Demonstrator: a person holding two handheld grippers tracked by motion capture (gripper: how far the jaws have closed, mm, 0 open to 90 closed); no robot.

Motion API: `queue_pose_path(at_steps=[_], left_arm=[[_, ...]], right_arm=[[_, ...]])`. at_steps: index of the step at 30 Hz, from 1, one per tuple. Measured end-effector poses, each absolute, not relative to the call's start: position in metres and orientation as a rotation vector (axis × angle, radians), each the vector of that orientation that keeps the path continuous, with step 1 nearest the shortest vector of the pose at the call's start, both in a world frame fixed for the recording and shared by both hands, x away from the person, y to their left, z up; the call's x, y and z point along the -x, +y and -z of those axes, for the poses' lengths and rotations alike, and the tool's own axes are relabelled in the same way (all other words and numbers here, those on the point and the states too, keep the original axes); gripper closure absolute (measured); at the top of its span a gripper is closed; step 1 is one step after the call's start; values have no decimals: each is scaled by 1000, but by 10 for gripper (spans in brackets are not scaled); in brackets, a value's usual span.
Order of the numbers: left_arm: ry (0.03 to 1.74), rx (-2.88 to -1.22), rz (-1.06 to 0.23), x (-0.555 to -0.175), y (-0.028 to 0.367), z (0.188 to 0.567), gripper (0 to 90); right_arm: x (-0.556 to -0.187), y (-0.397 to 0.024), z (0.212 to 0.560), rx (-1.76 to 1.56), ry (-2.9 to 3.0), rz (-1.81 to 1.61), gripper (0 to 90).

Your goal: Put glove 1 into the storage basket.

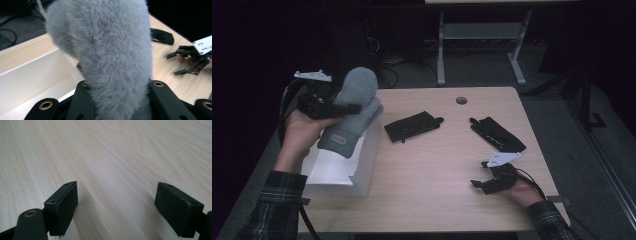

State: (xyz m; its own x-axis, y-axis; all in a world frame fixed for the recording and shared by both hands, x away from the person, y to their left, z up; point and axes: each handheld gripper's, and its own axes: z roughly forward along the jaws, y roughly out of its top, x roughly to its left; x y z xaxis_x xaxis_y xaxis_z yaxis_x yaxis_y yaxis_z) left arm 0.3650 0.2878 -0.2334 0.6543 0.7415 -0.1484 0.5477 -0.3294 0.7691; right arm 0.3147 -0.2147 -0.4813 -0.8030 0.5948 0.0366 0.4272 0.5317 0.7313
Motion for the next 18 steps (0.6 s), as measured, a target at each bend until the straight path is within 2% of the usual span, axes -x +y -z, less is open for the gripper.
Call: queue_pose_path(at_steps=[10, 18], left_arm=[[1156, -1974, -287, -361, 334, 268, 695], [1251, -1996, -252, -368, 344, 306, 695]], right_arm=[[-315, -215, 481, -867, 2553, -1129, 184], [-315, -215, 481, -866, 2553, -1127, 183]])
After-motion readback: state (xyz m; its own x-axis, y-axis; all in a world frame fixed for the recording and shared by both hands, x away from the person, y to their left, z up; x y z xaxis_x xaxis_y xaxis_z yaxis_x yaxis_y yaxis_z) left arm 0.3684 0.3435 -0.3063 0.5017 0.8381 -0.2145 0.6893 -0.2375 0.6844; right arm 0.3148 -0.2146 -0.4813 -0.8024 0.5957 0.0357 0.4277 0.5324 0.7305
